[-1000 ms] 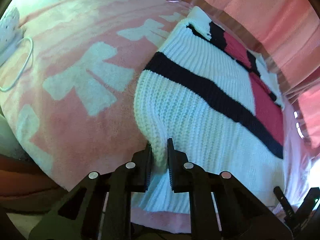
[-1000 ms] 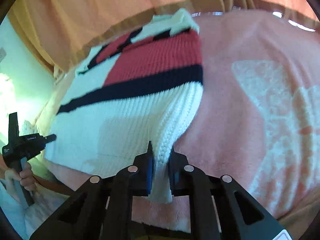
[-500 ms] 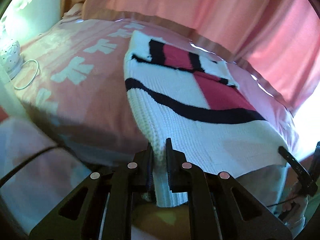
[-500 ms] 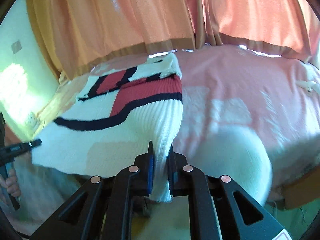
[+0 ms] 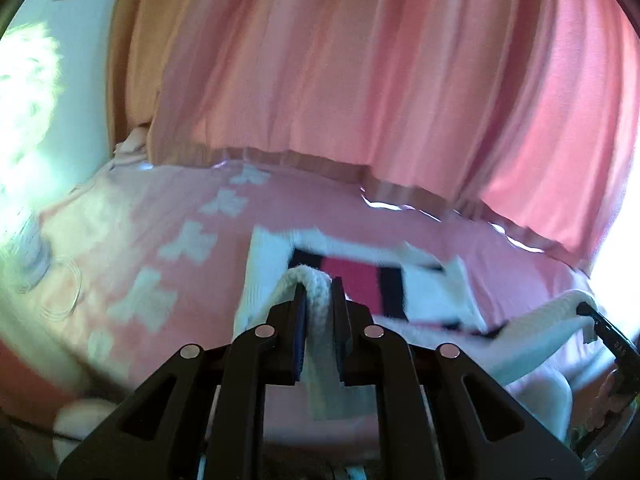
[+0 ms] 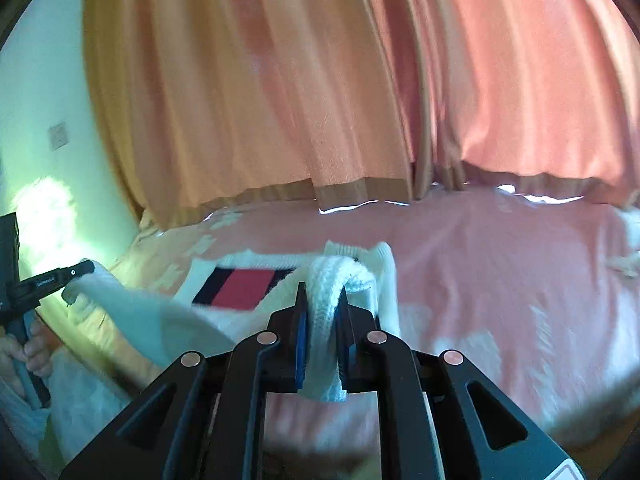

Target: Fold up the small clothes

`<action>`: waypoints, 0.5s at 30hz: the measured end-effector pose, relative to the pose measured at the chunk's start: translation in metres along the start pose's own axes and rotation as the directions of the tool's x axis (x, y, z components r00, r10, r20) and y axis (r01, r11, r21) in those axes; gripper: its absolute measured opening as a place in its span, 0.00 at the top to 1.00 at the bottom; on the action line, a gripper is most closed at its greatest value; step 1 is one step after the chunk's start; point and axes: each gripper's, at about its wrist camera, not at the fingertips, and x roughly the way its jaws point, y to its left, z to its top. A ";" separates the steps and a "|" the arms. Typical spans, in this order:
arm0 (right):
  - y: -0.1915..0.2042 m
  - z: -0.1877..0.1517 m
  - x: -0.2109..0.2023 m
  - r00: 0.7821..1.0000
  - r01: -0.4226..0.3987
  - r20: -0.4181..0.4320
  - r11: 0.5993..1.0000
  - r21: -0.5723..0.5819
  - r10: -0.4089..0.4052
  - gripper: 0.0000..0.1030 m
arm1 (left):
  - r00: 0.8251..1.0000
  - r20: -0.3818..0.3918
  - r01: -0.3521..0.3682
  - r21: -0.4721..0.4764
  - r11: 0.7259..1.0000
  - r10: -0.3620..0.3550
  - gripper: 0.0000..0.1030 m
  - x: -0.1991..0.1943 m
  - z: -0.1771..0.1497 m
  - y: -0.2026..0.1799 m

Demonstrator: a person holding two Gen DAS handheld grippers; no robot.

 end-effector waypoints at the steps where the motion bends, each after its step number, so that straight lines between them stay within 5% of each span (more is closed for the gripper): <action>1: -0.007 0.012 0.031 1.000 -0.006 -0.018 0.999 0.035 0.007 0.89 | 1.000 -0.015 -0.016 -0.002 1.000 0.016 0.89 0.024 0.011 0.001; 4: -0.023 0.032 0.120 0.993 -0.001 -0.121 0.996 0.087 0.012 0.88 | 0.988 -0.100 -0.117 0.008 0.993 0.117 0.89 0.114 0.032 0.012; 6: -0.026 0.034 0.165 0.984 0.025 -0.178 0.996 0.083 -0.010 0.88 | 0.965 -0.185 -0.185 0.021 0.983 0.186 0.89 0.180 0.035 0.025; 9: -0.036 0.023 0.228 0.962 0.059 -0.272 0.993 0.107 -0.028 0.87 | 0.936 -0.286 -0.217 -0.012 0.976 0.205 0.89 0.243 0.026 0.047; 12: -0.039 0.016 0.258 0.943 0.075 -0.330 0.996 0.052 -0.054 0.86 | 0.927 -0.313 -0.221 -0.005 0.975 0.208 0.88 0.270 0.019 0.055; 15: -0.044 0.012 0.265 0.947 0.066 -0.319 0.996 0.065 -0.042 0.84 | 0.929 -0.324 -0.198 -0.024 0.980 0.180 0.86 0.280 0.026 0.049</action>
